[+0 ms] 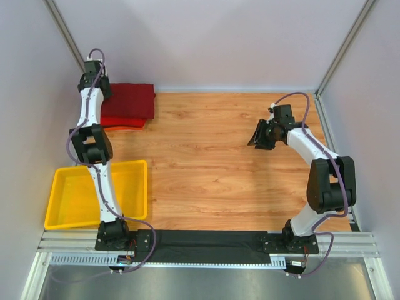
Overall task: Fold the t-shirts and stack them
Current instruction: Neatly place the folded tshirt to the corner
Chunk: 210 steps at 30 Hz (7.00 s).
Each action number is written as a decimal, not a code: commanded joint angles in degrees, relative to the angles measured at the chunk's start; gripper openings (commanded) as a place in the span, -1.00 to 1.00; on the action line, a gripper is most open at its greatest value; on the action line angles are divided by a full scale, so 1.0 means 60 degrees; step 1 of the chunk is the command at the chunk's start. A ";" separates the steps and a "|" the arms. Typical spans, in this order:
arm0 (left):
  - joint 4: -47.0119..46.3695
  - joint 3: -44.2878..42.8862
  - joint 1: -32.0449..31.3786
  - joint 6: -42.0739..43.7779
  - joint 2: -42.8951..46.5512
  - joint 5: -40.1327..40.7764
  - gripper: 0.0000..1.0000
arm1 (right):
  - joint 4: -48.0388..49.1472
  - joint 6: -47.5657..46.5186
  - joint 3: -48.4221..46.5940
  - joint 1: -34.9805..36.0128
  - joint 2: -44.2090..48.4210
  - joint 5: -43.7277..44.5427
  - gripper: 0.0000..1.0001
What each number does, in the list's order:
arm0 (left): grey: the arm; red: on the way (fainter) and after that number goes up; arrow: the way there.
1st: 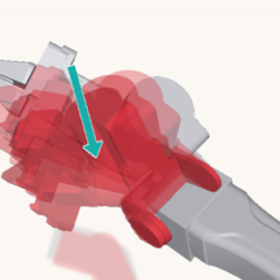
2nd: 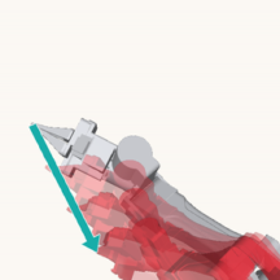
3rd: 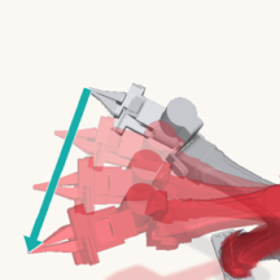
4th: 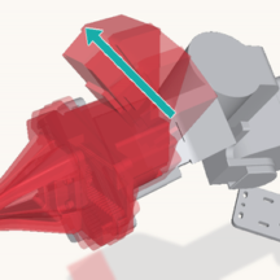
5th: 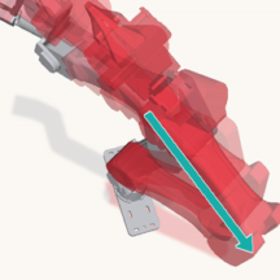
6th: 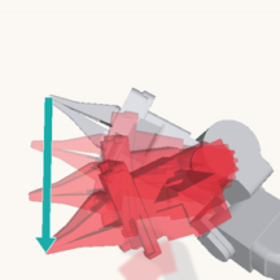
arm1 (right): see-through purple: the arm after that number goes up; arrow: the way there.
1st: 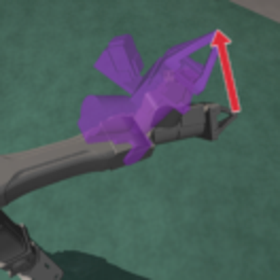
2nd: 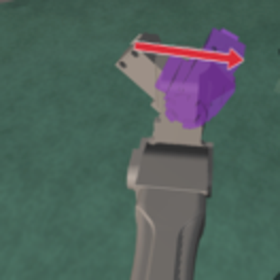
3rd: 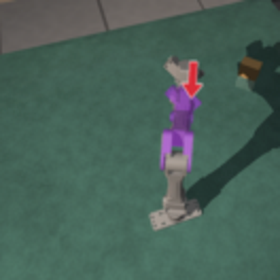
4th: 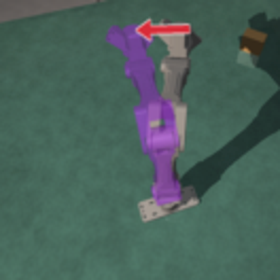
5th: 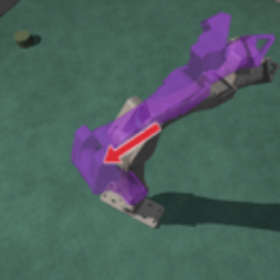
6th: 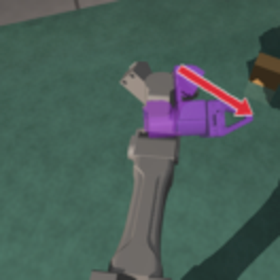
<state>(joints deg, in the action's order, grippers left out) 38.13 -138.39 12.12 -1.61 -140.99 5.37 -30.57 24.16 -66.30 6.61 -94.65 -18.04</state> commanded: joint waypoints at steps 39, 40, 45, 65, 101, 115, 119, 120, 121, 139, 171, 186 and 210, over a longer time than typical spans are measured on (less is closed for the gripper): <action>-0.0874 1.0446 -0.4773 -0.1768 1.1981 -0.6356 0.99 | -0.2508 -0.0072 0.1600 0.0231 0.7672 0.0517 1.00; -0.0847 1.0641 -0.4774 -0.1754 1.2245 -0.6460 0.99 | -0.2494 -0.0029 0.1689 0.0246 0.7907 0.0531 1.00; -0.0729 1.1491 -0.4774 -0.1475 1.3331 -0.5278 0.99 | -0.2450 0.0440 0.2129 0.0231 0.8977 0.1014 1.00; 0.0600 0.3059 0.1510 -0.2736 0.3434 -0.7033 0.41 | -0.1131 -0.0043 0.0709 0.0451 0.4848 -0.0186 0.96; -0.1712 0.1898 0.2096 -0.2998 0.0545 -0.6182 0.40 | -0.1160 -0.0263 -0.0097 0.0451 0.3823 -0.0377 0.96; -0.1666 0.1736 0.2082 -0.3087 -0.0218 -0.6489 0.07 | -0.1117 -0.0204 -0.0141 0.0465 0.3778 -0.0406 0.96; -0.1711 0.1678 0.2038 -0.3174 0.0103 -0.6695 -0.45 | -0.1131 -0.0219 -0.0097 0.0451 0.3764 -0.0391 0.96; -0.1711 0.1663 0.2009 -0.3204 0.0206 -0.6710 -0.65 | -0.1117 -0.0233 -0.0097 0.0465 0.3749 -0.0362 0.96; -0.1726 0.1663 0.1979 -0.3233 0.0338 -0.6739 -0.80 | -0.1131 -0.0233 -0.0097 0.0465 0.3720 -0.0362 0.96; 0.0163 0.0975 0.1788 -0.2281 0.2493 -0.4175 -1.00 | -0.1116 -0.0336 0.0020 0.0465 0.3763 -0.0406 0.96; 0.0604 0.3741 0.1161 -0.2413 0.4365 -0.5037 0.10 | -0.1687 -0.0292 -0.0405 0.0524 0.3630 -0.0480 1.00; -0.1739 1.0596 -0.4521 -0.2587 1.0208 -0.7133 0.07 | -0.2185 0.0088 0.0371 0.0524 0.6222 0.0531 1.00; -0.2415 1.2034 -0.6004 -0.2897 1.2936 -0.6432 0.99 | -0.2552 0.0661 0.0914 0.0524 0.8129 0.1000 1.00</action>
<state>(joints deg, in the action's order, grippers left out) 25.41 -66.83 -23.97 -19.40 -64.69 -33.89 -46.48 27.40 -59.18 9.58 -46.17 -12.53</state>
